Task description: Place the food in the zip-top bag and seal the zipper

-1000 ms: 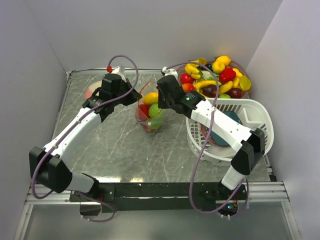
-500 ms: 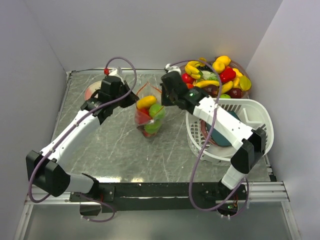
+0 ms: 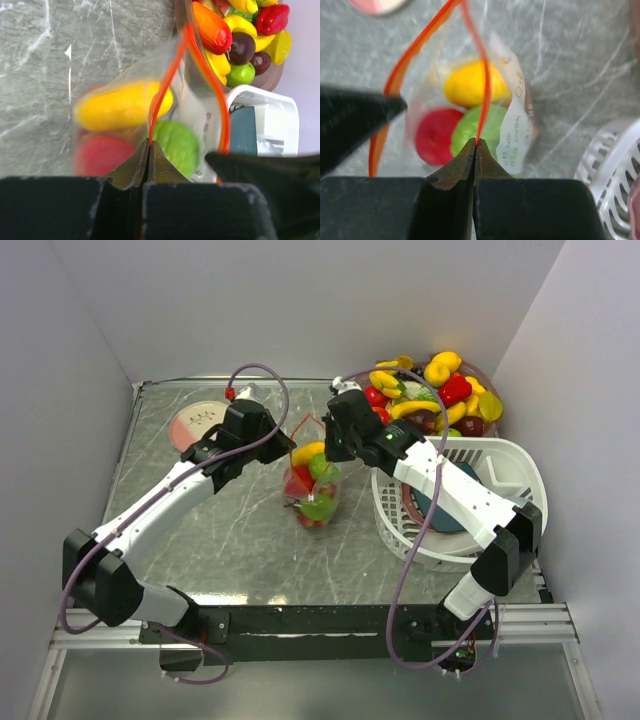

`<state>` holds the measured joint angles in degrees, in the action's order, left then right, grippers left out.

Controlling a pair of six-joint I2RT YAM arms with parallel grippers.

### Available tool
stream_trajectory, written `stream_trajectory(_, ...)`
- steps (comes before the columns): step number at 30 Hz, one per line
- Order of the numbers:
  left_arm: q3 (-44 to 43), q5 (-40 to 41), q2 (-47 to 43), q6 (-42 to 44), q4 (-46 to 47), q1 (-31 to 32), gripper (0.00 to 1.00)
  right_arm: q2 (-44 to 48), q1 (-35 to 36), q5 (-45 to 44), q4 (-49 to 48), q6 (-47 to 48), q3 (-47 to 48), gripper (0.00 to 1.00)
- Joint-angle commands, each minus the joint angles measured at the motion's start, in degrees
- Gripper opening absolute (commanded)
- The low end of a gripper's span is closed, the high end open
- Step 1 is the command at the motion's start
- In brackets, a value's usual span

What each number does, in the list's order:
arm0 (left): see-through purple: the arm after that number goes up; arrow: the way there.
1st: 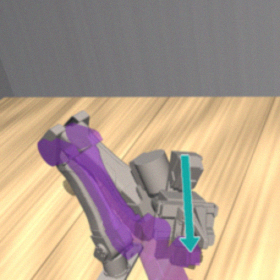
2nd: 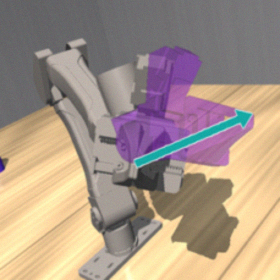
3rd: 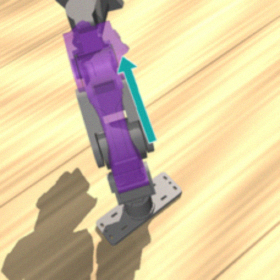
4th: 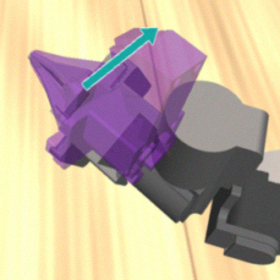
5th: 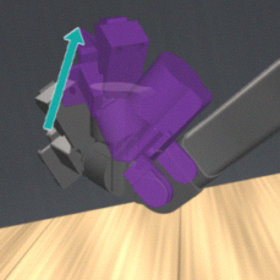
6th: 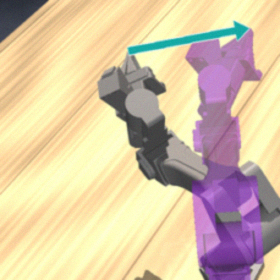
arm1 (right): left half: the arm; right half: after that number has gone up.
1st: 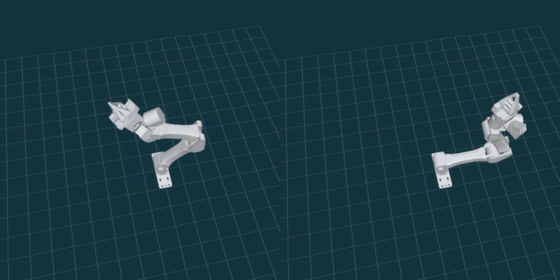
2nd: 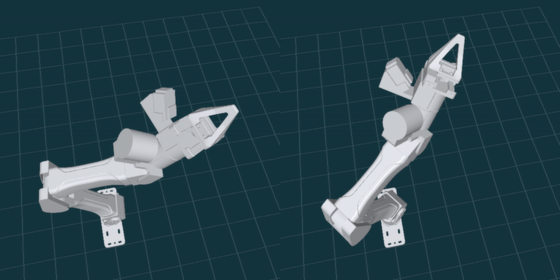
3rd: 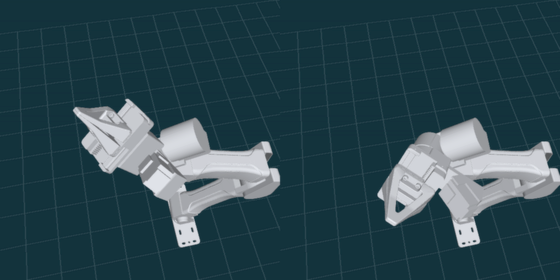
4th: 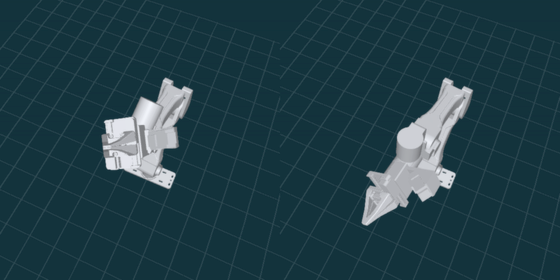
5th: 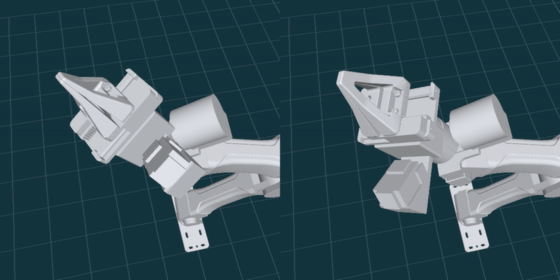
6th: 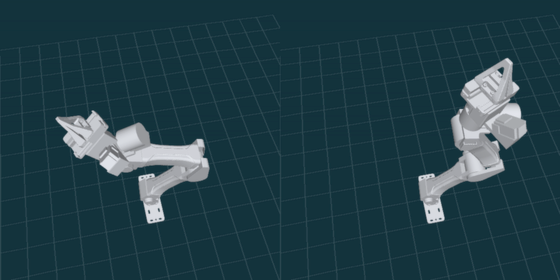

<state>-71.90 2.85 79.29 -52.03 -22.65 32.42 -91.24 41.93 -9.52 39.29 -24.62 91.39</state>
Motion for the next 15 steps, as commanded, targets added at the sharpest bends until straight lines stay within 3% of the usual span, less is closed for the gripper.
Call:
stream_trajectory(1,-3.07,-1.27,2.45,-3.86,6.22,0.18,0.01,3.44,-0.19,-0.24,-0.44,0.18,-0.95,0.06)
stream_trajectory(3,-2.72,-1.88,3.06,-4.66,7.44,0.27,0.01,3.70,-0.27,-0.15,0.00,0.36,-0.78,0.09)
stream_trajectory(6,-2.46,-1.80,3.24,-5.19,7.98,0.62,0.01,4.66,-0.27,-0.59,1.84,0.28,-0.08,0.24)
stream_trajectory(7,-2.46,-1.71,3.24,-5.27,8.24,0.71,0.01,5.10,-0.36,-0.76,2.80,0.28,0.10,0.35)
stream_trajectory(10,-2.63,-1.80,3.42,-5.54,8.85,0.88,0.01,7.21,-0.36,-1.56,5.09,-0.16,0.80,0.54)
stream_trajectory(15,-3.60,-2.41,4.65,-6.33,10.26,1.59,0.01,11.68,-0.36,-1.03,8.61,-2.09,0.28,0.61)
